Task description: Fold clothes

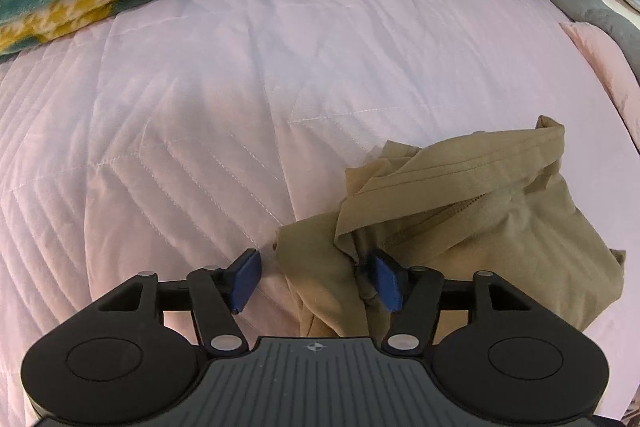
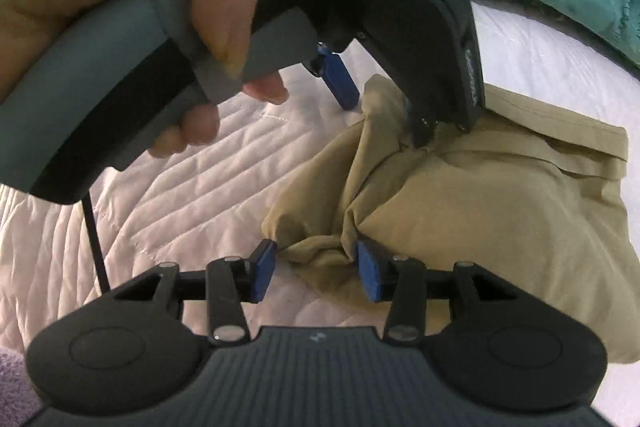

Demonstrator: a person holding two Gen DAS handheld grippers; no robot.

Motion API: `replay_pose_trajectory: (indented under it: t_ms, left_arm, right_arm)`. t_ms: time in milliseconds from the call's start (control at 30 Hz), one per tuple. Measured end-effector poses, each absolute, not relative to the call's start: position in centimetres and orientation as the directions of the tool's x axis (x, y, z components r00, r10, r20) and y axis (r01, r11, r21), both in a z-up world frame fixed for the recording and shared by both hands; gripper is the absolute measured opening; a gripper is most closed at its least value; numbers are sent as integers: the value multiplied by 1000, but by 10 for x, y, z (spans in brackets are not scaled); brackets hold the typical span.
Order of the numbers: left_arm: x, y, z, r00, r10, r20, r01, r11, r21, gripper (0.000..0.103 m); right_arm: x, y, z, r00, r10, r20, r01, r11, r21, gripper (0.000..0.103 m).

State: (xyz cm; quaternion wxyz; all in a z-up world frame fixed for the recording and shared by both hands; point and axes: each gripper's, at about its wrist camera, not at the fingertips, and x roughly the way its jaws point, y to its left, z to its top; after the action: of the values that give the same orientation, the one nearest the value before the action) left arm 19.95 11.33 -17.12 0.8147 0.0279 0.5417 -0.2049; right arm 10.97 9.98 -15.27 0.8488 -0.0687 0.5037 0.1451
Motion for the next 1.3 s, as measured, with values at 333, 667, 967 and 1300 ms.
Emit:
replay_pose_trajectory:
  t_ms: [333,667,967,1300]
  left_arm:
    - [181,101,-162,410,-301,-861,420,900,-115,27]
    - [183,99,-117,454,-354,-818,354,914,-199,18]
    - [190,28,-71,442,-356,-824,416,894,-163,18]
    - [189,-81,-96,316,-449,-836,519,819,-244,18]
  right_arm:
    - [117,81,-143,450,191,-873,-240,967,87,17]
    - [93,31,-105,586,284,-759,-109,956,274,14]
    - [61,-40,-86,696,379,-609,89,797,597,14]
    - [18,-108,-115,755,264,-600,346,617,707,14]
